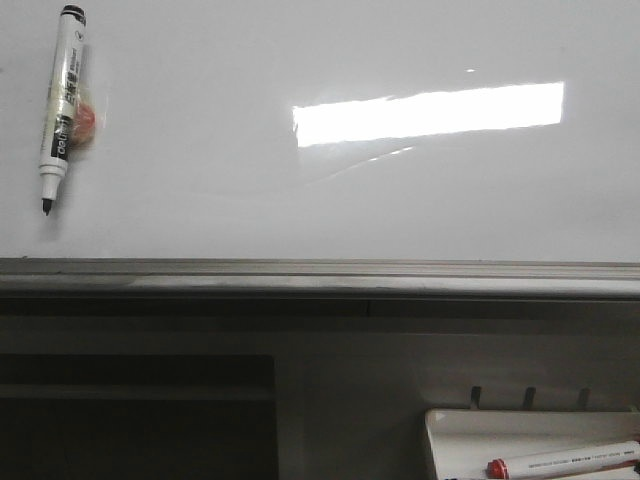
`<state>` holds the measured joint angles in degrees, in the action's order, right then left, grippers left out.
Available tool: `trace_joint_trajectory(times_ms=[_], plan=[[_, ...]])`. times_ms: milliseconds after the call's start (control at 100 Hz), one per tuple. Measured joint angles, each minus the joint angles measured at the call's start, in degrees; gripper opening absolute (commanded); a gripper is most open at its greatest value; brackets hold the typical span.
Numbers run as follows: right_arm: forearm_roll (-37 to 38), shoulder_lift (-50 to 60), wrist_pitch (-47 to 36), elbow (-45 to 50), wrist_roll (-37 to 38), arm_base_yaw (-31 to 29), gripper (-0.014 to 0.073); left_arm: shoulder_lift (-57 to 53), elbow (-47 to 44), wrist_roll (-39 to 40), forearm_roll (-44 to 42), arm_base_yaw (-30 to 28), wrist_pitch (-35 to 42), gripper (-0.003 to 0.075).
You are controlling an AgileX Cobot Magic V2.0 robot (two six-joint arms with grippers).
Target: Write number 2 on whiteboard
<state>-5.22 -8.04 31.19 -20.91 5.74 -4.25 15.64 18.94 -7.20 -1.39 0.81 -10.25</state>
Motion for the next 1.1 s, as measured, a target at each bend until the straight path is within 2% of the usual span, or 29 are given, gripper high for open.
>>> trace_joint_trajectory(times_ms=[120, 190, 230, 260, 320, 340, 410, 540, 690, 910, 1100], plan=[[-6.4, -6.1, 4.2, -2.7, 0.1, 0.0, -0.0060, 5.0, 1.5, -0.1, 0.0, 0.0, 0.0, 0.0003], [-8.5, -8.5, 4.7, -2.9, 0.2, 0.0, -0.0060, 7.7, 1.6, -0.2, -0.1, 0.4, 0.0, 0.0122], [-8.9, -9.6, 4.8, -2.9, 0.3, 0.0, -0.0060, 9.1, 1.6, -0.4, -0.1, 1.1, 0.0, 0.0251], [-9.1, -10.3, 4.8, -2.9, 0.3, 0.0, -0.0060, 10.4, 1.6, -0.4, 0.1, 1.6, 0.1, 0.0312], [-9.2, -11.5, 3.8, -2.6, 0.3, 0.0, -0.0060, 12.7, 1.6, -0.4, 2.2, 2.9, 1.4, 0.0486], [-9.2, -11.8, 3.1, -2.5, 0.3, 0.0, -0.0060, 13.5, 1.6, -0.4, 3.4, 3.4, 2.3, 0.0523], [-9.2, -12.4, 0.9, -2.0, 0.3, 0.2, -0.0060, 16.5, 1.6, -0.4, 8.6, 4.6, 6.6, 0.0577], [-8.9, -12.6, -0.4, -1.8, 0.3, 1.1, -0.0060, 22.3, 1.6, -0.4, 14.2, 7.2, 12.4, 0.0522], [-7.6, -12.6, -0.4, -1.8, 0.3, 1.1, -0.0060, 26.9, 1.6, -0.4, 15.0, 15.0, 14.1, 0.0419], [-7.1, -12.6, 0.8, -1.8, 0.3, 1.1, -0.0060, 34.1, 1.6, -0.4, 15.5, 31.9, 22.9, 0.0410], [-7.1, -12.6, 1.1, -1.8, 0.3, 1.1, -0.0060, 42.2, 1.8, -0.4, 22.0, 36.6, 28.1, 0.0408]])
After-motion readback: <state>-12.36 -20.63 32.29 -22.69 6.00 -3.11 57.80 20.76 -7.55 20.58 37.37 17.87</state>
